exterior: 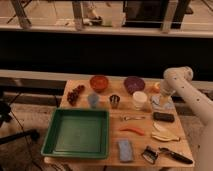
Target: Place apple in purple bowl
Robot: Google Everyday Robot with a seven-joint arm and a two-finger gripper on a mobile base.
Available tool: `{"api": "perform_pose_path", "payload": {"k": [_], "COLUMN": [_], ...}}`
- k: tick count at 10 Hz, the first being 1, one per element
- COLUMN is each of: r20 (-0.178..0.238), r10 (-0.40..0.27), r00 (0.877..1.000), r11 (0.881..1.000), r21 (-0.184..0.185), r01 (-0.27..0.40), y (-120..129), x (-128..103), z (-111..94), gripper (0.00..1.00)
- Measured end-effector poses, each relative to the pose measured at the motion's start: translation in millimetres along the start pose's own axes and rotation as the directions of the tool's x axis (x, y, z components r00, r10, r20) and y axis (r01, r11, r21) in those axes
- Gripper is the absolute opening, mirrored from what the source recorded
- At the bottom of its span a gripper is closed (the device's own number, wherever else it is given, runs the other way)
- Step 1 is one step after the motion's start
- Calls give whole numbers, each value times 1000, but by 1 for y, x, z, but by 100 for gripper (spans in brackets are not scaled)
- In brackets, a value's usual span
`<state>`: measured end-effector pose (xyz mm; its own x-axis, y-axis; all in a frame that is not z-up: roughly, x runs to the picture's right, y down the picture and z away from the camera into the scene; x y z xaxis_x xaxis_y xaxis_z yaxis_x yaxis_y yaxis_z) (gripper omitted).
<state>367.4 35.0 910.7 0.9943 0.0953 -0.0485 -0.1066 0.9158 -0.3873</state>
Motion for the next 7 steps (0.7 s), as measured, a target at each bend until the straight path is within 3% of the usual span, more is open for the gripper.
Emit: {"api": "perform_pose_path", "payload": {"k": [7], "r20": [17], "r10": [30], "r00": [999], "r11": [993], "r21": [114], "r01": [-32], "y": [-33], "x": [14], "z": [4], "gripper": [80]}}
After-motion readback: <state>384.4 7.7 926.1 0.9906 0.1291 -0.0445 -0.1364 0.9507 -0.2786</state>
